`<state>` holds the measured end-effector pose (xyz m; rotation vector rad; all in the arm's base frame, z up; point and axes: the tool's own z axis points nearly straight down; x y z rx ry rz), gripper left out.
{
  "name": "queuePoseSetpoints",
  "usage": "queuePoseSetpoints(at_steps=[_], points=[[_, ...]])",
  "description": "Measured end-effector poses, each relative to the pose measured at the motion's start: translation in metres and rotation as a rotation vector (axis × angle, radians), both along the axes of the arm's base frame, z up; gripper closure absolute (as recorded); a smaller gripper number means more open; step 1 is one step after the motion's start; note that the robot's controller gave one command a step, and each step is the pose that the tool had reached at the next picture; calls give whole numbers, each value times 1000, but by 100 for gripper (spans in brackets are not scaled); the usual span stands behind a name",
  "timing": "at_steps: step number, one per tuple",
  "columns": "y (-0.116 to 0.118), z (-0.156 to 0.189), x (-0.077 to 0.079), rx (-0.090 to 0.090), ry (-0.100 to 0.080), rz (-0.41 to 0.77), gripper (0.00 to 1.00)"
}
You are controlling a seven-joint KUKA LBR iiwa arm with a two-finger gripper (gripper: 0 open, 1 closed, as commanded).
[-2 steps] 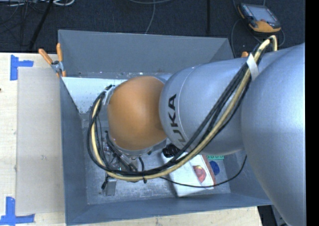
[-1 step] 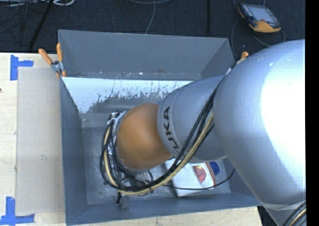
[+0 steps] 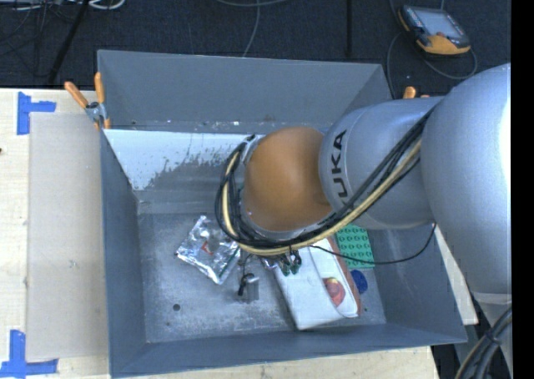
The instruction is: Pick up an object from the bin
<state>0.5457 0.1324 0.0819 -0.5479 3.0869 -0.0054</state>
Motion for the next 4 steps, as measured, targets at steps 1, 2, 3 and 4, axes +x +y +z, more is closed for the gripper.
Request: queuePoseSetpoints(at_steps=[1,2,3,4], points=[[1,-13,35,3,4,31,0],[-46,-13,34,1,9,61,0],[22,-12,41,4,5,225,0],[19,-12,42,3,6,217,100]])
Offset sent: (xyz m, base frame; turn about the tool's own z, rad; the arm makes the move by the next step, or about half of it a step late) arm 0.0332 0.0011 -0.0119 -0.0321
